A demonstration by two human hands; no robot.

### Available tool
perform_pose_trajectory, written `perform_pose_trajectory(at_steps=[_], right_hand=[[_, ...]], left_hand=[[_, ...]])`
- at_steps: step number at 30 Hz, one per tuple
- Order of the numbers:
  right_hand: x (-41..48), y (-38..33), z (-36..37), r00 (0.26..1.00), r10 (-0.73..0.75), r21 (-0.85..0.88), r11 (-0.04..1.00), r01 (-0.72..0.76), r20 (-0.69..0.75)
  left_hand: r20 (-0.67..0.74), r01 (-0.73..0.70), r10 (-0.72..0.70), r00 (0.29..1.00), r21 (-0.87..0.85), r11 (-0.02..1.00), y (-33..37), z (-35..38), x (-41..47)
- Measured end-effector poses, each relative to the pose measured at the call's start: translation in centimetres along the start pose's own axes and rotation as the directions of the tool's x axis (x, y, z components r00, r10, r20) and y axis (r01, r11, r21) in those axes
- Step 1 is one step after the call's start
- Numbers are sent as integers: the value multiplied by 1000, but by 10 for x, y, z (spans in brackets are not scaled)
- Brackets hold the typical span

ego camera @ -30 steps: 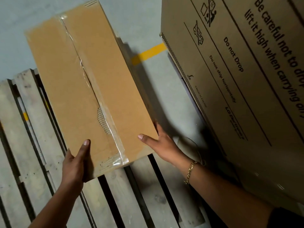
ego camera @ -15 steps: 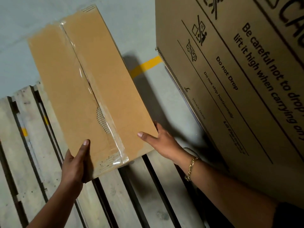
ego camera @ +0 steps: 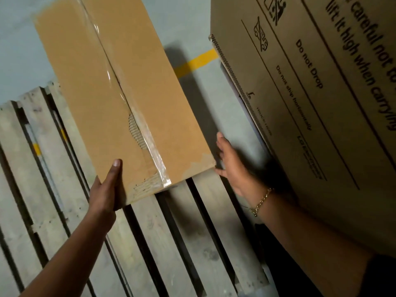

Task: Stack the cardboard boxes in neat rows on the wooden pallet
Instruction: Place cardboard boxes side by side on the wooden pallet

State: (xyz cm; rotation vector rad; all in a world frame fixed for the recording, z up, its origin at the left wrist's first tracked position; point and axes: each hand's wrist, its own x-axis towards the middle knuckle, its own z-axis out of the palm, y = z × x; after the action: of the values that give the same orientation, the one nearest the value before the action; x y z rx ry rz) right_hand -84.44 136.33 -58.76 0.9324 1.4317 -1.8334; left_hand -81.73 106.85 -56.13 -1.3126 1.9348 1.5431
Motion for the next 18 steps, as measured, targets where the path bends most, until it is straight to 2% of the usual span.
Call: perform_pose_trajectory(at_steps=[1, 3, 4, 7, 9, 12, 18], right_hand=[[-5, 4, -5, 999, 14, 57, 998, -13, -31], [-15, 16, -12, 998, 21, 63, 998, -17, -56], [-20, 23, -12, 999, 9, 11, 1000, -9, -48], [-27, 39, -1, 998, -52, -295, 954, 57, 25], [-26, 42, 6, 993, -110, -391, 913, 115, 35], [-26, 44, 11, 986, -167, -438, 884, 161, 26], [-31, 48, 11, 989, -139, -466, 873, 144, 46]], left_hand=[[13, 7, -7, 1000, -1, 1000, -1, -2, 2], [42, 40, -40, 998, 11, 999, -4, -3, 5], [64, 51, -51, 997, 13, 999, -5, -5, 7], [117, 78, -80, 990, 17, 997, -10, -9, 13], [133, 86, -89, 987, 25, 996, -11, -10, 15], [113, 97, -100, 989, 26, 995, -12, -13, 16], [99, 117, -120, 988, 28, 993, -16, -21, 12]])
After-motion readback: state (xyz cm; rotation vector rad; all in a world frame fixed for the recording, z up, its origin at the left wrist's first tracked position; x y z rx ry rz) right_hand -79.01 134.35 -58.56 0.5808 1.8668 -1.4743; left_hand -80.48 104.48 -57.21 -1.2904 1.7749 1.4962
